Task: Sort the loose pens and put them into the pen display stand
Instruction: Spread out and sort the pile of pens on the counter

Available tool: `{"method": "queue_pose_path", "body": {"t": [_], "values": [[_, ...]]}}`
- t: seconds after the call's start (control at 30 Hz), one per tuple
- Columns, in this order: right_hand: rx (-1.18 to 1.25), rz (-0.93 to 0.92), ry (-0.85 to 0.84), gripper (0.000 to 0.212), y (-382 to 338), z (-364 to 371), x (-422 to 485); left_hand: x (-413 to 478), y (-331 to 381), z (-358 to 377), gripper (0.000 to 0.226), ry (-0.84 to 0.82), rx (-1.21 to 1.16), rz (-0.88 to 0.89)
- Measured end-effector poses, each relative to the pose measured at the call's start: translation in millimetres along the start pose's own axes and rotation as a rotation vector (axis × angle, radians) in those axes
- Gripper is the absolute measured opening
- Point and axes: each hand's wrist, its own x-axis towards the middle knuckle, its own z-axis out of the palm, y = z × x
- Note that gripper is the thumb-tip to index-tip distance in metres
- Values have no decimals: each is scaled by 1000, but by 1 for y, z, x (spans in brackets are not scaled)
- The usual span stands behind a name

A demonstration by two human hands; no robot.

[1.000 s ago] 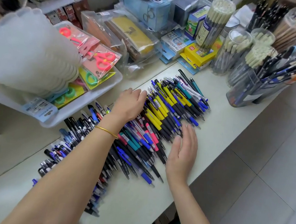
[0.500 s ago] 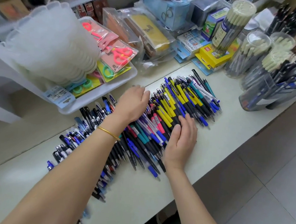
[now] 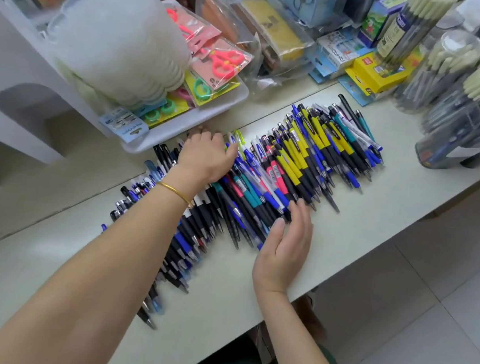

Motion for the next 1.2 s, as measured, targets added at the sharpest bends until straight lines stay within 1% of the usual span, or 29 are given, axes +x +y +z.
{"method": "queue_pose_path", "body": {"t": [0.13, 0.3, 0.4, 0.5, 0.6, 0.7, 0.83, 1.0, 1.1, 1.17, 1.2], "values": [[63, -8, 24, 40, -2, 8, 1, -8, 1, 1, 53, 39, -44, 16], [169, 36, 16, 42, -14, 20, 6, -21, 4, 4, 42, 97, -151, 35], [188, 22, 7, 42, -11, 17, 6, -22, 1, 0, 45, 138, -105, 24], [174, 37, 17, 42, -11, 17, 7, -17, -4, -2, 49, 77, -60, -46], [180, 32, 17, 42, -18, 25, 11, -16, -4, -1, 49, 18, -119, -66], [192, 27, 32, 40, -21, 32, 14, -19, -3, -1, 49, 30, -186, -72], [209, 30, 23, 41, -24, 38, 16, -23, -3, -4, 38, 73, -222, -78], [204, 31, -6, 42, -29, 39, 19, -30, -1, -9, 46, 76, -187, -74], [202, 21, -47, 43, -31, 29, 21, -36, -2, -14, 37, 127, -277, -22], [196, 7, -74, 42, -32, 20, 25, -46, -2, -22, 30, 203, -381, 7], [188, -8, -82, 41, -32, 14, 27, -54, -2, -27, 24, 246, -437, 6]]}}
